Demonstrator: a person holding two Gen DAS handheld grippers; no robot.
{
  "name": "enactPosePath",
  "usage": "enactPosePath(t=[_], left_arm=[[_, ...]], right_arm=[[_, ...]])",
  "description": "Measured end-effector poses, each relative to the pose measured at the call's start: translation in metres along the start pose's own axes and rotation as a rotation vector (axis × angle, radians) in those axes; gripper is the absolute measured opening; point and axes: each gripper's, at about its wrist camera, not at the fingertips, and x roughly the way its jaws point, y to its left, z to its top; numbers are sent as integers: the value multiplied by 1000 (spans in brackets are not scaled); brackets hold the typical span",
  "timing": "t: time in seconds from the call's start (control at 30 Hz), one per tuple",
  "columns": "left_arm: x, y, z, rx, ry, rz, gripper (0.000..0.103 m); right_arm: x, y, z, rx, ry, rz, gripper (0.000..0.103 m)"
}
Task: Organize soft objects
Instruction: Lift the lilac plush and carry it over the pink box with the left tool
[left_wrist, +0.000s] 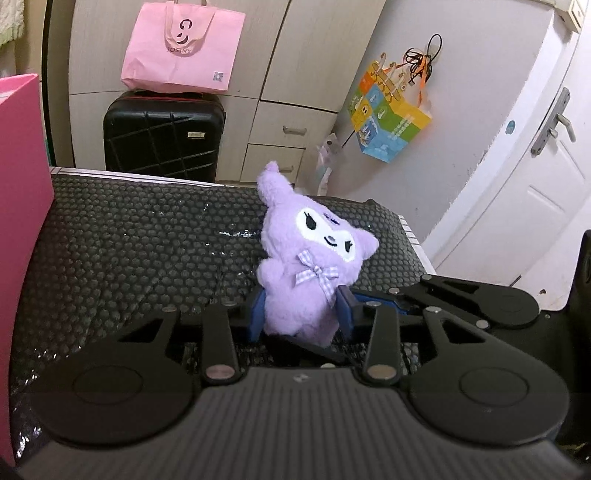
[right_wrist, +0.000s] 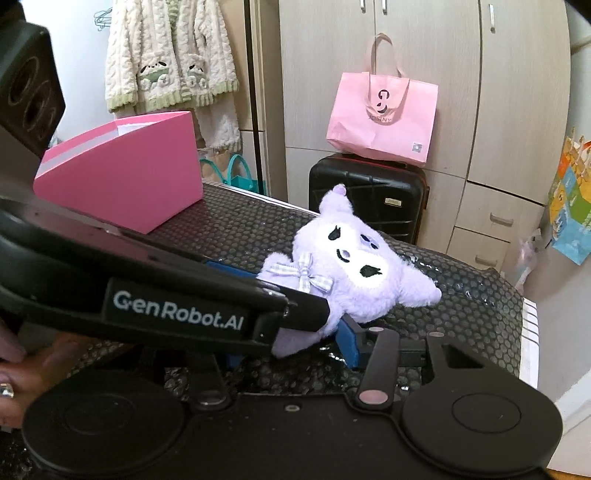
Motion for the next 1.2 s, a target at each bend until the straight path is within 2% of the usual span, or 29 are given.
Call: enactPosePath(t=[0.6,1.1,1.2], left_arm=[[-63,-8,-23,25,43,-77,38],[-138,6,-57,73,37,-168,38],[-153,12,-64,81,56,-179,38]], right_arm=[[-53,34,-16,-20,6,-13,50],[-108,99,-28,-48,-16,-22,50],[-115,112,-27,-31,7,-1,50]])
